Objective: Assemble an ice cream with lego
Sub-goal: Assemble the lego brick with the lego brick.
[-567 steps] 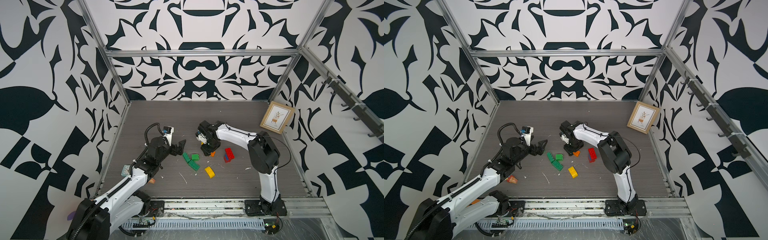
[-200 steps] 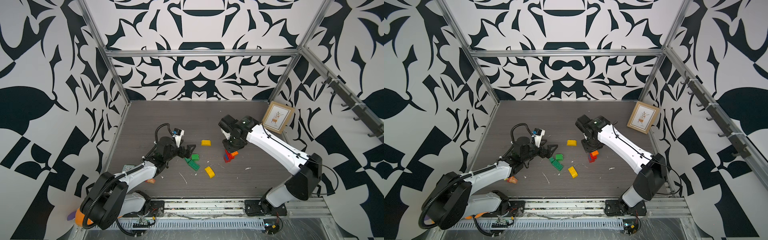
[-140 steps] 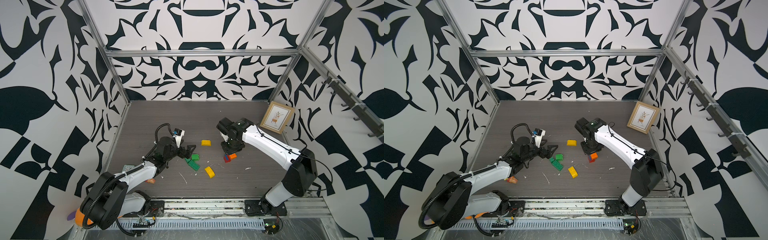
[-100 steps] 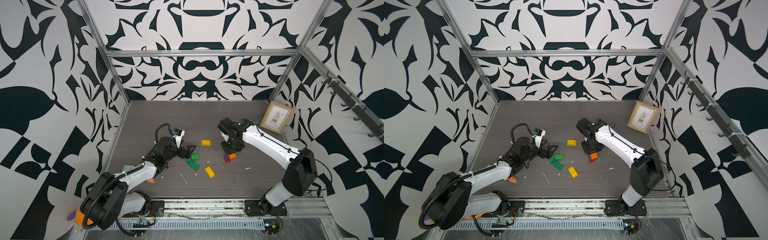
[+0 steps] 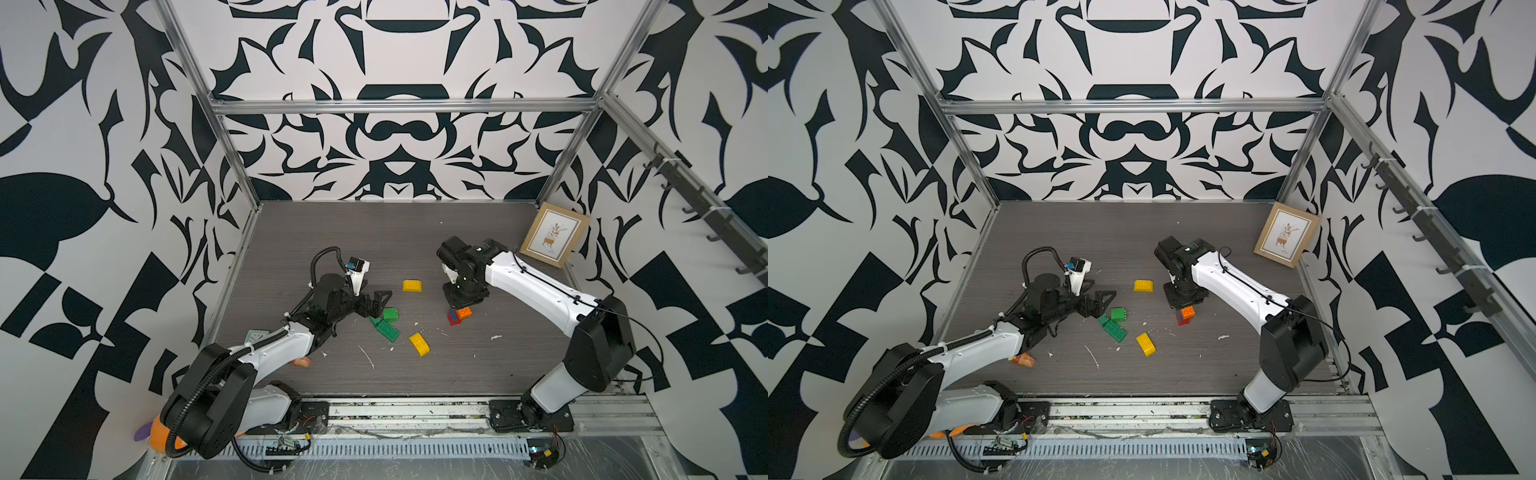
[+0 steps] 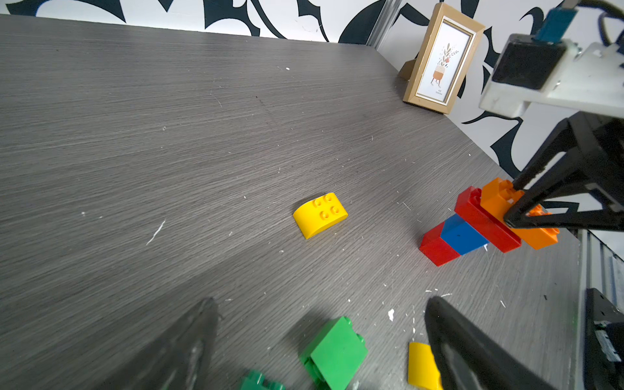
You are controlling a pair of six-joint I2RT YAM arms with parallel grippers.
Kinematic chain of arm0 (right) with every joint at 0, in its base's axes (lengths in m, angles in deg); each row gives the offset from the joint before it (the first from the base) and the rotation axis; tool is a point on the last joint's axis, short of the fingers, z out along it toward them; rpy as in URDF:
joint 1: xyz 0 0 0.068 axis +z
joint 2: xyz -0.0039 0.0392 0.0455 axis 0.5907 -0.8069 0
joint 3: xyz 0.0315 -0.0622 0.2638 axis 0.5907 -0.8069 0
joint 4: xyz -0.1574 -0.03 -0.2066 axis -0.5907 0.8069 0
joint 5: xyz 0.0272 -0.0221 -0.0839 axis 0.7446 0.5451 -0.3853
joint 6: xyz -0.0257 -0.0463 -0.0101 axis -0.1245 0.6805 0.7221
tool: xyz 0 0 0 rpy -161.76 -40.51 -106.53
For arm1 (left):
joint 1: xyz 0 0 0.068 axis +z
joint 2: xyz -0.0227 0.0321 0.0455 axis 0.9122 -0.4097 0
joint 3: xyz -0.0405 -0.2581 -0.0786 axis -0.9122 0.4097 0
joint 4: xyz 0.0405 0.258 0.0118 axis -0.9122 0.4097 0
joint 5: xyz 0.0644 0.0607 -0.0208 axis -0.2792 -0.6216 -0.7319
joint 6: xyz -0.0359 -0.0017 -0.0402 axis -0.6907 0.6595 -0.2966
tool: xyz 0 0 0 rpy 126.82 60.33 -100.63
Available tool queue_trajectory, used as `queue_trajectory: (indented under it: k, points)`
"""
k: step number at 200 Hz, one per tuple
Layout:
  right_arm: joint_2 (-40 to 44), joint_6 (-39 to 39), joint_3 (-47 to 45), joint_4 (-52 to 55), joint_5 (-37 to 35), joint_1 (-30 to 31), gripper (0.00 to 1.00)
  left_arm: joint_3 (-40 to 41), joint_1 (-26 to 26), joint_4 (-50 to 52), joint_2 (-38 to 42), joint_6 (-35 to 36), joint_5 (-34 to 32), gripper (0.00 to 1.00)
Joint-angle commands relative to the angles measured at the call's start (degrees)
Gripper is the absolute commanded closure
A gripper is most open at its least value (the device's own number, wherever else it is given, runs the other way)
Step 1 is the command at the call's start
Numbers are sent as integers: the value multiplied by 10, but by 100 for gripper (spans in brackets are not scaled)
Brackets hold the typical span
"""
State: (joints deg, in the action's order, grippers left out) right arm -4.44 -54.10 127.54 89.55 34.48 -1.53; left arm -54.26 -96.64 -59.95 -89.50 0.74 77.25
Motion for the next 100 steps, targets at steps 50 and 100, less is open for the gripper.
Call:
queue_trajectory:
  k: [50, 100]
  points:
    - [-2, 0, -8, -5, 0, -7, 56, -5, -1, 0, -3, 5, 5, 1]
    - [31, -6, -3, 5, -23, -7, 45, -5, -1, 2, -1, 5, 2, 1]
